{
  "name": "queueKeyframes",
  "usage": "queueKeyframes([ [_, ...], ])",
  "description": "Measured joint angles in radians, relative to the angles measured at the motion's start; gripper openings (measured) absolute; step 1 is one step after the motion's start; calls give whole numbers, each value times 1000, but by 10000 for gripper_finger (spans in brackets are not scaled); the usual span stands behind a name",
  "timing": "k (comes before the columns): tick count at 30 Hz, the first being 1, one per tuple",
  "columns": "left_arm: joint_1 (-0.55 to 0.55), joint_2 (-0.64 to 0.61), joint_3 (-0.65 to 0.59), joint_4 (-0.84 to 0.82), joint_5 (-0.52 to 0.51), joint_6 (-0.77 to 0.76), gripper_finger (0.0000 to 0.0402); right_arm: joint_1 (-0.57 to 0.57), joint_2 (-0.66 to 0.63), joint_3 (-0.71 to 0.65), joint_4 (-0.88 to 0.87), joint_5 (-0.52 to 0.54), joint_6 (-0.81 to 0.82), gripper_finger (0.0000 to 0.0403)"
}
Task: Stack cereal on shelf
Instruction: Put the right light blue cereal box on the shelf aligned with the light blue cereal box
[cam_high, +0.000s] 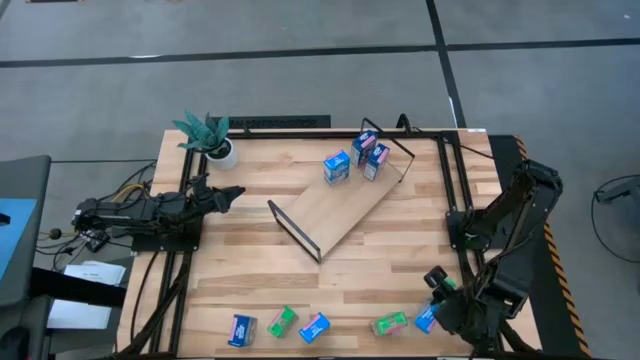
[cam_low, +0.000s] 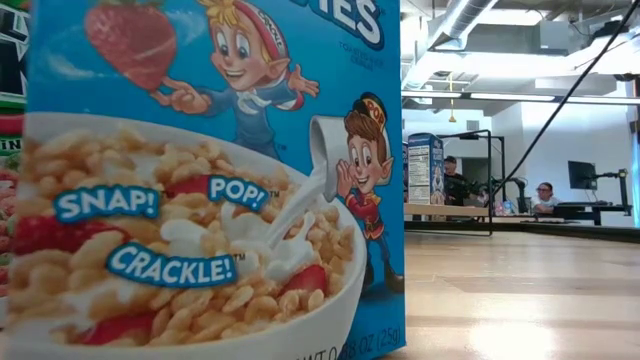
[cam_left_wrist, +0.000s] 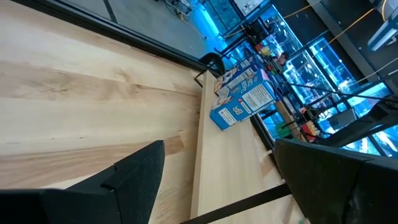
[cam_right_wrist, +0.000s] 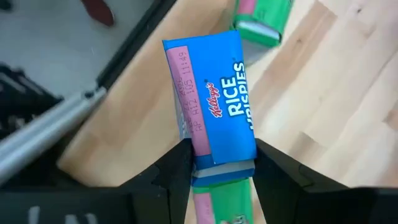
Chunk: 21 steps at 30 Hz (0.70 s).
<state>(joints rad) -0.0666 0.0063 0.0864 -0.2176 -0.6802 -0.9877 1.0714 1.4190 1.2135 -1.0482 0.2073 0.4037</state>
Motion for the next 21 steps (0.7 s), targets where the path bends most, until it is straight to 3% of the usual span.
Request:
queueKeyframes([
  [6, 0, 0, 0, 0, 1, -4, 293, -63, -86, 19, -88, 5, -13, 175],
  [11, 0, 0, 0, 0, 1, -4, 293, -139, -188, 19, -98, 90, -51, 174],
  [16, 0, 0, 0, 0, -3, -2, 293, -274, -278, 19, -92, 186, -223, 174],
  [21, 0, 0, 0, 0, -5, -2, 293, -493, -328, 19, -24, 182, -456, 173],
])
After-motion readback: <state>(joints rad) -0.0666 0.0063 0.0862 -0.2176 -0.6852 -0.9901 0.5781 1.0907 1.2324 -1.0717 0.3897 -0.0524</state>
